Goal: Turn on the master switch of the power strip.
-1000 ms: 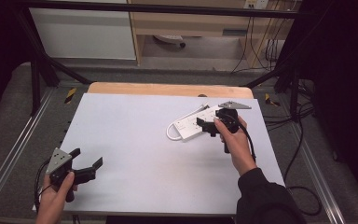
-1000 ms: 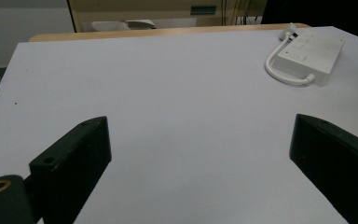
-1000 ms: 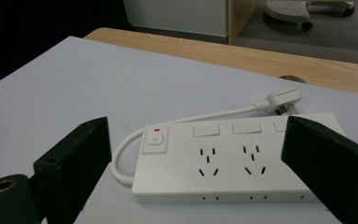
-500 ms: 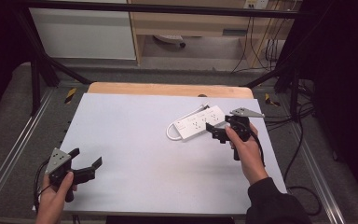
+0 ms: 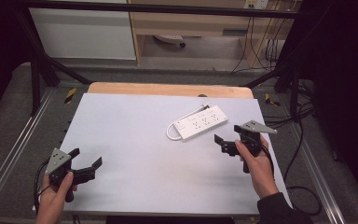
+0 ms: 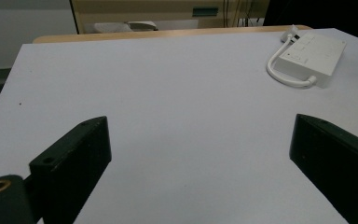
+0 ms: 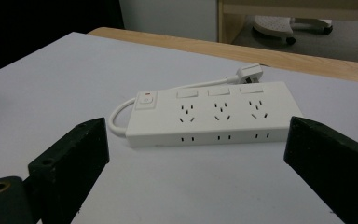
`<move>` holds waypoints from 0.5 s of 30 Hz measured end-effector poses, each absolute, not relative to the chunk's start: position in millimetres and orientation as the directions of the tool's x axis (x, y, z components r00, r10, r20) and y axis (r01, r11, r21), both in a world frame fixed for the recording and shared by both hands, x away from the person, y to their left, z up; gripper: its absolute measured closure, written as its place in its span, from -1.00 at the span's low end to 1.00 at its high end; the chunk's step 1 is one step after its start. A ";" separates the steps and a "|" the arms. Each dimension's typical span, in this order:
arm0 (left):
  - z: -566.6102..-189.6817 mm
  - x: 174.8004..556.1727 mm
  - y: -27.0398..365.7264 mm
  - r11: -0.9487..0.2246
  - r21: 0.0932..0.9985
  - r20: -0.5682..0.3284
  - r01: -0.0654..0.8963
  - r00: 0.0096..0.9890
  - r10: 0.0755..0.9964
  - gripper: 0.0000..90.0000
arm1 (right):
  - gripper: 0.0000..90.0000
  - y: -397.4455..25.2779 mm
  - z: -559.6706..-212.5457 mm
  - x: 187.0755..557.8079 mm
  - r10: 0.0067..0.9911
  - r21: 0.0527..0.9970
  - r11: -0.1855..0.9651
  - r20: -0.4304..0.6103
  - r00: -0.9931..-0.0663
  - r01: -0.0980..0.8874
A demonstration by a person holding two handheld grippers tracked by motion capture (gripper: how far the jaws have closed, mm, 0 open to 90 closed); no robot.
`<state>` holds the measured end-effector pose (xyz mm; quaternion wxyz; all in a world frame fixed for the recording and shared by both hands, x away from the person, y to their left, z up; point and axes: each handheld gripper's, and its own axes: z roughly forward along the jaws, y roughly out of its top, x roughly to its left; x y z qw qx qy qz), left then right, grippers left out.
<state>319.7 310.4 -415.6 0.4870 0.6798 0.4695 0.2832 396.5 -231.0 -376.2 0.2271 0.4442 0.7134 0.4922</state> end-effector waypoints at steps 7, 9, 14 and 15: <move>-415.6 319.3 309.7 -0.083 0.928 -0.074 0.363 0.398 0.914 -0.88 | -0.86 -245.8 -388.8 377.7 0.866 0.910 0.122 0.097 -0.490 0.397; -415.6 319.2 309.7 -0.083 0.928 -0.074 0.364 0.398 0.914 -0.88 | -0.86 -250.4 -392.6 373.4 0.873 0.911 0.119 0.094 -0.479 0.395; -415.7 319.1 309.6 -0.084 0.928 -0.073 0.363 0.399 0.914 -0.88 | -0.85 -261.2 -402.8 364.5 0.882 0.909 0.112 0.095 -0.462 0.401; -415.7 319.1 309.6 -0.085 0.928 -0.073 0.364 0.399 0.914 -0.88 | -0.85 -262.8 -405.1 363.3 0.884 0.909 0.110 0.096 -0.458 0.403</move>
